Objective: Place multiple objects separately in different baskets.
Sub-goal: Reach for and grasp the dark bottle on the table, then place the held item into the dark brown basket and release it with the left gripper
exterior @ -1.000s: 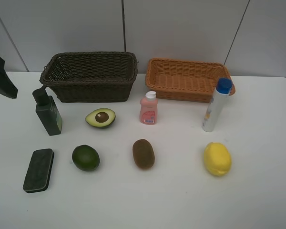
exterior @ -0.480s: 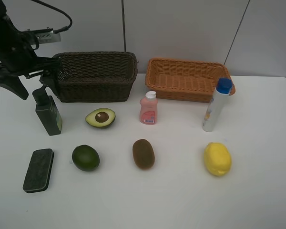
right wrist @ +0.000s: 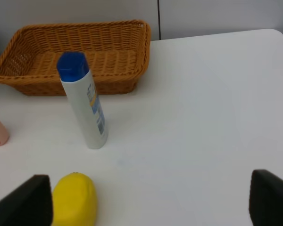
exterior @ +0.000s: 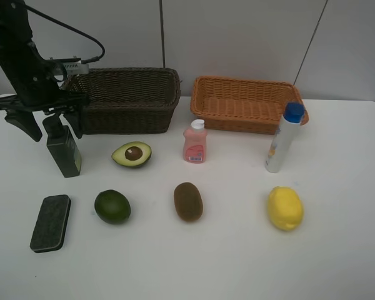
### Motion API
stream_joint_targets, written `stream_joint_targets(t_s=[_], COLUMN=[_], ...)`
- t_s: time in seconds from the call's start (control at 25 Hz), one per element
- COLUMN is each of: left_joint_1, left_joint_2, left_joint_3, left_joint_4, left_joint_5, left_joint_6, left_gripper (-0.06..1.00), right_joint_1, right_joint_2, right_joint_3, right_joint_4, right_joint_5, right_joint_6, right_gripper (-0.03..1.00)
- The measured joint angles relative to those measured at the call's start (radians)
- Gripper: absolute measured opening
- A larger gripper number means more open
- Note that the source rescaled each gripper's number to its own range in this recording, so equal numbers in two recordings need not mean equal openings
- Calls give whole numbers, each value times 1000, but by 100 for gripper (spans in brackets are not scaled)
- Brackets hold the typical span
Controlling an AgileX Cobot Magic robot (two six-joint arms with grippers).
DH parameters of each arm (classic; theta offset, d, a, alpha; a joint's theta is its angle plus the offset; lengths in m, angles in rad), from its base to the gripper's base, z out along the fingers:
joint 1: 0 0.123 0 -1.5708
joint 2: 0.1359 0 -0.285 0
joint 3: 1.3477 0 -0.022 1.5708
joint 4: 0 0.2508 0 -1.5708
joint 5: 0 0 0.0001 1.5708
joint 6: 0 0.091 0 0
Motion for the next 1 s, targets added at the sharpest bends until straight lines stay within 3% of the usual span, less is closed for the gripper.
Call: stream_joint_targets(t_s=[0.2,0.28,0.36,0.44,0.48,0.76,1.0], left_joint_1=[0,0,0,0,0,0,0], left_joint_2=[72,73,73,73,73,50,-38], left_joint_3=[-2,-2,-2,-2,-2,-34,-287], left_joint_4=[4,3,2,2,-1,-13,-136], left_joint_5=[-1,-1,1,13,25,103,149], left_joint_6=[-10,-14,-19,-21,-20,34,112], left_gripper=[100,92,64,10,0,2,2], right_joint_1=[0,0,0,0,0,0,0], right_joint_2=[0,0,0,0,0,0,0], right_joint_3=[0,0,0,0,0,0,0], right_joint_4=[0,0,0,0,0,0,0], right_joint_5=[0,0,0,0,0,0,0], right_joint_6=[0,0,0,0,0,0,0], right_gripper=[100,100,100,100,100,100,100])
